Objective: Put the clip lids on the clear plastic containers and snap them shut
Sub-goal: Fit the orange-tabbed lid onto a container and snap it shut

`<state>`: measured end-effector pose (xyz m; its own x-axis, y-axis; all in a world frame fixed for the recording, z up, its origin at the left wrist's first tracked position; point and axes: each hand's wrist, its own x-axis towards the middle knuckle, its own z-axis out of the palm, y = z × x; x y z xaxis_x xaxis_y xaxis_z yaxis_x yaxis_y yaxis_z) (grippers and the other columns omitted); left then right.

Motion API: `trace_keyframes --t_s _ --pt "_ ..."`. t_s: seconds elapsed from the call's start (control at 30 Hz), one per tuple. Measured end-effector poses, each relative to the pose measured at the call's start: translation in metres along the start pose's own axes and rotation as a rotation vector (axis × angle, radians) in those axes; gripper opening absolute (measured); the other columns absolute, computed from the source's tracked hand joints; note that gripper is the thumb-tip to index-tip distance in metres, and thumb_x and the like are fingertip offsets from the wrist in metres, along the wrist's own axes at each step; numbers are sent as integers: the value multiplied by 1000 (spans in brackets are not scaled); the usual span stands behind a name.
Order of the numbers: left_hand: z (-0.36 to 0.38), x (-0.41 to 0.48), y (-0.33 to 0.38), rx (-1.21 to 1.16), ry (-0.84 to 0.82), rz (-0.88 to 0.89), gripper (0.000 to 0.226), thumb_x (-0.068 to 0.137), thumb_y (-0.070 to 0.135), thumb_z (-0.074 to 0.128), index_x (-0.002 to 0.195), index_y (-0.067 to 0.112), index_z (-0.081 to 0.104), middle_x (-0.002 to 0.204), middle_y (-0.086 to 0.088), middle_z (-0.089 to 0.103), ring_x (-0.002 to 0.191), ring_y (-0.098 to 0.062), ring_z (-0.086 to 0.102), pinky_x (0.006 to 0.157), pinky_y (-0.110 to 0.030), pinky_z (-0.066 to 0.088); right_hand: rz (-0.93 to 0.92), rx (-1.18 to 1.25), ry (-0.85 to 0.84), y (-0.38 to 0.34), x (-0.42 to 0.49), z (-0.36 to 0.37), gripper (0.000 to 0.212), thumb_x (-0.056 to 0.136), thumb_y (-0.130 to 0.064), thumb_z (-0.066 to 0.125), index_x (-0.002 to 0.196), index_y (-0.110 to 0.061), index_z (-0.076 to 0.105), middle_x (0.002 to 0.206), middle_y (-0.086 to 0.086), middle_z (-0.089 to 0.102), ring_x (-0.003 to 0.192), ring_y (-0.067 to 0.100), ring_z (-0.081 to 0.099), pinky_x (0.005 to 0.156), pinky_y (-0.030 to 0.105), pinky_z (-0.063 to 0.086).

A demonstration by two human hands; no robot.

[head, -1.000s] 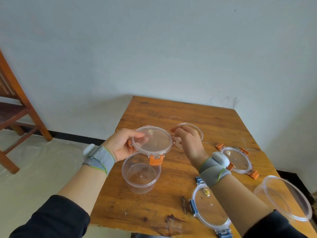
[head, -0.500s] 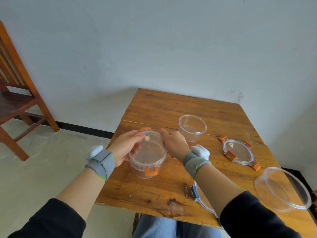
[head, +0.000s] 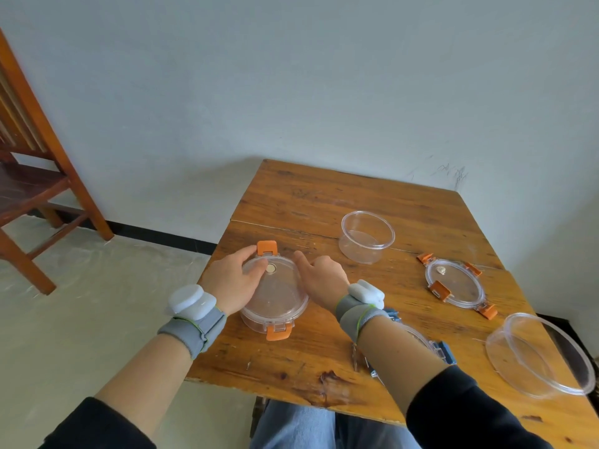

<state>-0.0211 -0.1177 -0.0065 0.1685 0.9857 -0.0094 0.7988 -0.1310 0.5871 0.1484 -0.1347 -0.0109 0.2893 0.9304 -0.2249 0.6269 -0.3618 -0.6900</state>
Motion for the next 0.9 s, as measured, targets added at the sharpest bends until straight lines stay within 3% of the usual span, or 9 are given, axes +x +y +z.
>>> trace_keyframes --t_s 0.13,0.23,0.43,0.57,0.7,0.8,0.9 --pt "0 1 -2 175 18 32 51 96 53 30 144 38 34 128 0 63 114 -26 59 88 -34 49 -33 -145 17 -7 2 2 60 99 -52 33 59 -9 47 75 11 60 73 31 55 67 33 43" --pt "3 10 -11 221 -25 -39 55 93 60 25 145 41 32 132 -6 60 117 -29 56 92 -38 48 -33 -197 6 -7 5 0 58 99 -53 33 64 -9 49 82 12 60 76 31 54 70 34 44" --pt "14 16 -10 -11 -74 -56 48 96 53 31 132 32 55 131 4 62 121 -25 56 97 -33 45 -17 -214 16 -1 16 -3 58 98 -55 32 61 -12 46 85 14 64 79 33 58 72 36 46" --pt "27 24 12 -101 -77 -68 43 96 50 34 112 28 68 111 -2 72 103 -27 63 88 -35 51 42 -223 72 12 27 -16 57 97 -57 32 78 -8 54 91 15 64 84 35 59 74 36 45" --pt "38 33 26 -208 -93 -111 40 94 52 38 98 27 69 91 -5 72 84 -28 67 71 -41 60 88 -196 115 26 35 -24 61 97 -56 33 83 -5 63 91 16 67 84 36 60 73 35 44" --pt "46 35 24 -260 -61 -130 40 93 53 39 99 27 70 96 -4 72 93 -28 65 82 -42 56 153 -125 120 29 37 -20 65 96 -56 34 96 -1 67 97 17 68 87 35 59 76 35 44" --pt "50 35 21 -338 -62 -149 36 93 54 40 92 31 68 95 -1 72 94 -25 63 87 -41 53 245 2 48 31 37 -19 67 93 -62 32 99 -2 59 91 11 63 83 30 60 75 33 45"
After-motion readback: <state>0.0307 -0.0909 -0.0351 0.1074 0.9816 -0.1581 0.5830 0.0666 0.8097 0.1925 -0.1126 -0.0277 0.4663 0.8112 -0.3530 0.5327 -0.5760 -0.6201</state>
